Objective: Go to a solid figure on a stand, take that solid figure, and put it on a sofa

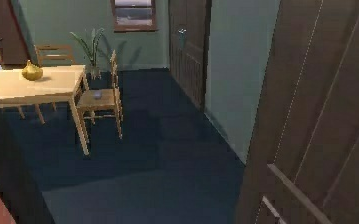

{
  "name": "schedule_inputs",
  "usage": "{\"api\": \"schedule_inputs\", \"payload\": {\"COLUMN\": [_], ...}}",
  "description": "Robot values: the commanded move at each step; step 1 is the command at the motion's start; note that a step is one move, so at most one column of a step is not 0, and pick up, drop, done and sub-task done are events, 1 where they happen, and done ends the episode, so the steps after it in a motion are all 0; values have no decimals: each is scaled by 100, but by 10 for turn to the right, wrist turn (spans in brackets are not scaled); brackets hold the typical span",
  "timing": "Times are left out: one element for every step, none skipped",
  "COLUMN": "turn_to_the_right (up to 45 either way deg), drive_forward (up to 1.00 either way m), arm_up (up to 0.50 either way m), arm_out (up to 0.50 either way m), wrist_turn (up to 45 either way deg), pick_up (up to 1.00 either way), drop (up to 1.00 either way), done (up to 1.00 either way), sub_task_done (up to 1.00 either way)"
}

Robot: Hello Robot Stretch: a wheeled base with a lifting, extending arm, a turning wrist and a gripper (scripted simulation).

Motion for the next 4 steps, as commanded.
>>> {"api": "schedule_inputs", "payload": {"turn_to_the_right": [0,-90,0,0], "drive_forward": [35,0,100,50], "arm_up": [0,0,0,0], "arm_out": [0,0,0,0], "wrist_turn": [0,0,0,0], "pick_up": [0,0,0,0], "drop": [0,0,0,0], "done": [0,0,0,0], "sub_task_done": [0,0,0,0]}}
